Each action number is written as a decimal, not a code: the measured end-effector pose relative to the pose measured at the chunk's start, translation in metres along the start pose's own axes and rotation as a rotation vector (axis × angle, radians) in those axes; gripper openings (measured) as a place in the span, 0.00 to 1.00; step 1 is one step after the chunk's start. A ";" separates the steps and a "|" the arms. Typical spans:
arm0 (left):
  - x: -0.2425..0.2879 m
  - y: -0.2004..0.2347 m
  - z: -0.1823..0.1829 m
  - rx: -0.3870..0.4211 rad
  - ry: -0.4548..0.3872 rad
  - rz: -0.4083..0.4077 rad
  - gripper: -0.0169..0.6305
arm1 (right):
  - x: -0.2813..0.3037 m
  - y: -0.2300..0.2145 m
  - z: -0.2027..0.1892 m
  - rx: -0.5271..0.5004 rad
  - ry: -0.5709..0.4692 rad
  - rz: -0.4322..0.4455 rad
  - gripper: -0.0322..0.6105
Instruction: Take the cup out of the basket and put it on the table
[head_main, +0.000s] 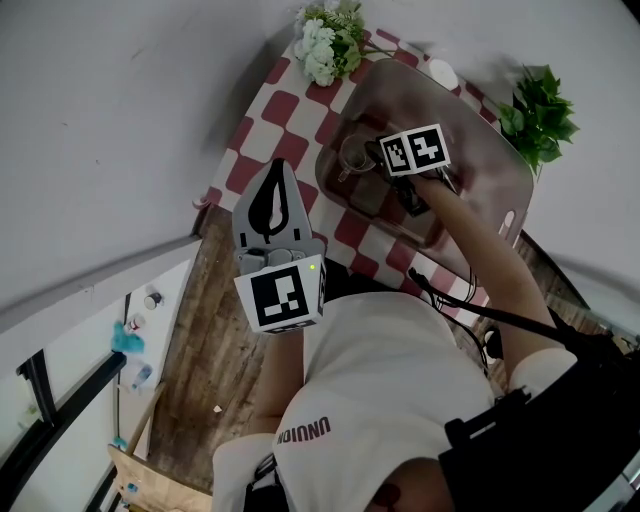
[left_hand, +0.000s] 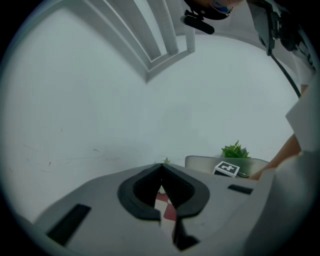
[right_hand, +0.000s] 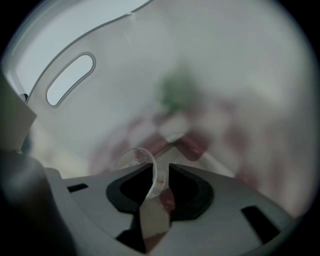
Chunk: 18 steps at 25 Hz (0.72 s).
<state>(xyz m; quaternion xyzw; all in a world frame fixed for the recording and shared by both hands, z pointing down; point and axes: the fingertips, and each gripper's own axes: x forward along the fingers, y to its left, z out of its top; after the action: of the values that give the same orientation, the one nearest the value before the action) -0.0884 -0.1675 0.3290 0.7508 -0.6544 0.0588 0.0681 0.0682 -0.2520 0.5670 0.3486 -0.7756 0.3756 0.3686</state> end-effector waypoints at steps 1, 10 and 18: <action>0.000 0.000 0.000 0.002 -0.004 0.000 0.05 | 0.001 0.000 -0.001 -0.001 0.004 0.000 0.22; 0.000 0.001 -0.001 0.002 0.001 0.006 0.05 | 0.008 0.001 -0.004 0.002 0.021 -0.011 0.20; 0.000 0.001 0.000 0.004 -0.001 0.011 0.05 | 0.009 0.000 -0.003 -0.002 0.019 -0.035 0.15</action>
<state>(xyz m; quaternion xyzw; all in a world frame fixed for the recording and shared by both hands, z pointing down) -0.0894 -0.1674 0.3293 0.7472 -0.6586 0.0602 0.0657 0.0647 -0.2523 0.5759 0.3583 -0.7662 0.3717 0.3827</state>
